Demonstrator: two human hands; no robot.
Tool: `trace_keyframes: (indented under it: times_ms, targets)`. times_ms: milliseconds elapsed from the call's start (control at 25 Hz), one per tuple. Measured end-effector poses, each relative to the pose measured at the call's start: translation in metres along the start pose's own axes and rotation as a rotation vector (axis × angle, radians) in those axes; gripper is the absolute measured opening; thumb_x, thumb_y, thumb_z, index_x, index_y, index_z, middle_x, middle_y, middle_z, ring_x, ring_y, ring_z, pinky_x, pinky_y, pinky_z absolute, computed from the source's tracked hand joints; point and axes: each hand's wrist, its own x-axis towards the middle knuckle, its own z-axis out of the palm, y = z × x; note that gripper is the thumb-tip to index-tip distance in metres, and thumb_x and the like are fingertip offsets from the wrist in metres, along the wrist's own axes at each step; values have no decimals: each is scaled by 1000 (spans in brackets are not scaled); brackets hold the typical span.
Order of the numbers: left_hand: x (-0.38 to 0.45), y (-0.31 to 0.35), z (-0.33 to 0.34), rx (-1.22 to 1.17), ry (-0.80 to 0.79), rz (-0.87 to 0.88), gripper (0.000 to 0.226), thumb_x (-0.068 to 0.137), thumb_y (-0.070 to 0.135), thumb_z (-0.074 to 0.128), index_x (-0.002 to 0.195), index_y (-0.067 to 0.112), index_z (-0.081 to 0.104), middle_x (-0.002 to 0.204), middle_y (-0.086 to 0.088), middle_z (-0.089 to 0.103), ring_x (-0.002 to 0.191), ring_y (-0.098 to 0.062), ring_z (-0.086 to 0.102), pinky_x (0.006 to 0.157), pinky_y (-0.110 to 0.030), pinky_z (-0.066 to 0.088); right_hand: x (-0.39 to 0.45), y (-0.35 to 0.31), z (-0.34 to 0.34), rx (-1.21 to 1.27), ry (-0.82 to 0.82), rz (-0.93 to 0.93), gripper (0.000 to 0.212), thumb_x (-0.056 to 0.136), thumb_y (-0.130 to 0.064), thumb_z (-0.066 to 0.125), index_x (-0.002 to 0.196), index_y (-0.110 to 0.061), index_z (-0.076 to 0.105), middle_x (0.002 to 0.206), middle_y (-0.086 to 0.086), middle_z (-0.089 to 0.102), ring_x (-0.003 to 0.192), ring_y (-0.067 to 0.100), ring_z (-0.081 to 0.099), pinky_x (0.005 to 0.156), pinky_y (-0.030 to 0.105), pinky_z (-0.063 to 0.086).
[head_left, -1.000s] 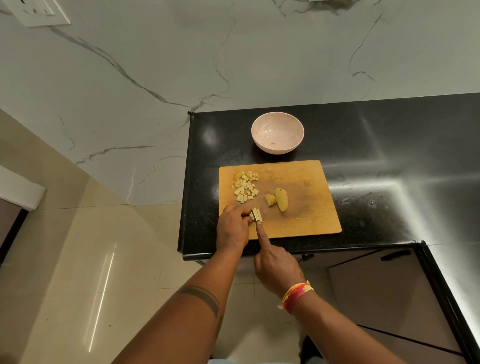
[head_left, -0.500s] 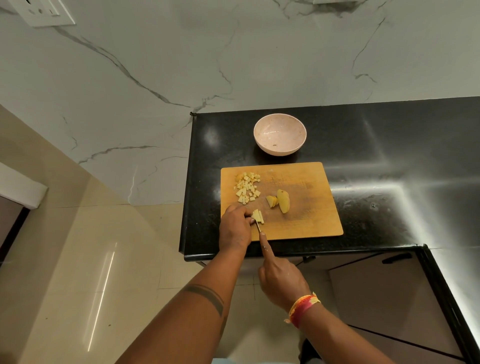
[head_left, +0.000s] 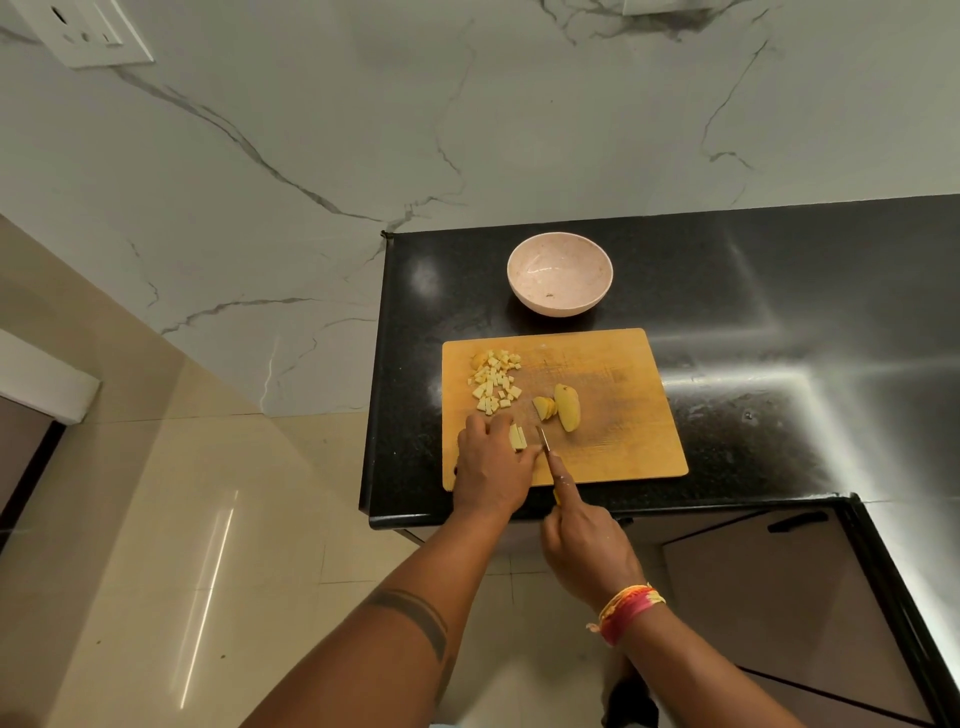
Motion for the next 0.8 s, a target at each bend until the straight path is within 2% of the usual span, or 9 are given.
trace_keyframes:
  times_ms: [160, 320, 480, 640, 800]
  targets:
    - [8, 1, -2, 71, -29, 14, 49, 96, 37, 67, 141, 25, 50, 133, 0, 39, 125, -18, 41, 99, -33, 46, 5, 3, -1, 2, -1, -1, 78, 100, -23, 42, 162, -38, -3, 62, -5, 57, 52, 13, 51, 50, 34, 40]
    - [20, -8, -13, 99, -104, 148, 39, 100, 20, 61, 139, 24, 56, 132, 4, 41, 127, -15, 39, 104, -29, 41, 15, 3, -1, -8, -2, -23, 80, 100, -23, 43, 161, -41, -5, 62, -3, 56, 52, 15, 52, 49, 34, 40]
    - [23, -20, -19, 81, -99, 196, 48, 98, 18, 64, 144, 24, 53, 134, 7, 42, 128, -12, 41, 108, -29, 43, 21, 6, 2, -49, -22, -33, 82, 100, -23, 42, 161, -41, -11, 65, -3, 56, 55, 17, 55, 50, 34, 41]
    - [17, -22, -17, 30, -55, 139, 47, 98, 19, 65, 144, 20, 55, 137, 4, 43, 123, -12, 50, 98, -18, 38, 13, 1, 12, -63, -55, -60, 80, 103, -25, 39, 159, -40, -16, 68, -4, 57, 57, 15, 56, 53, 33, 46]
    - [18, -18, -19, 22, -53, 144, 44, 99, 17, 62, 143, 20, 57, 133, 3, 46, 118, -13, 52, 93, -17, 37, 15, 0, 17, -60, -47, -65, 79, 103, -26, 39, 160, -40, -15, 67, -4, 58, 57, 15, 57, 54, 34, 48]
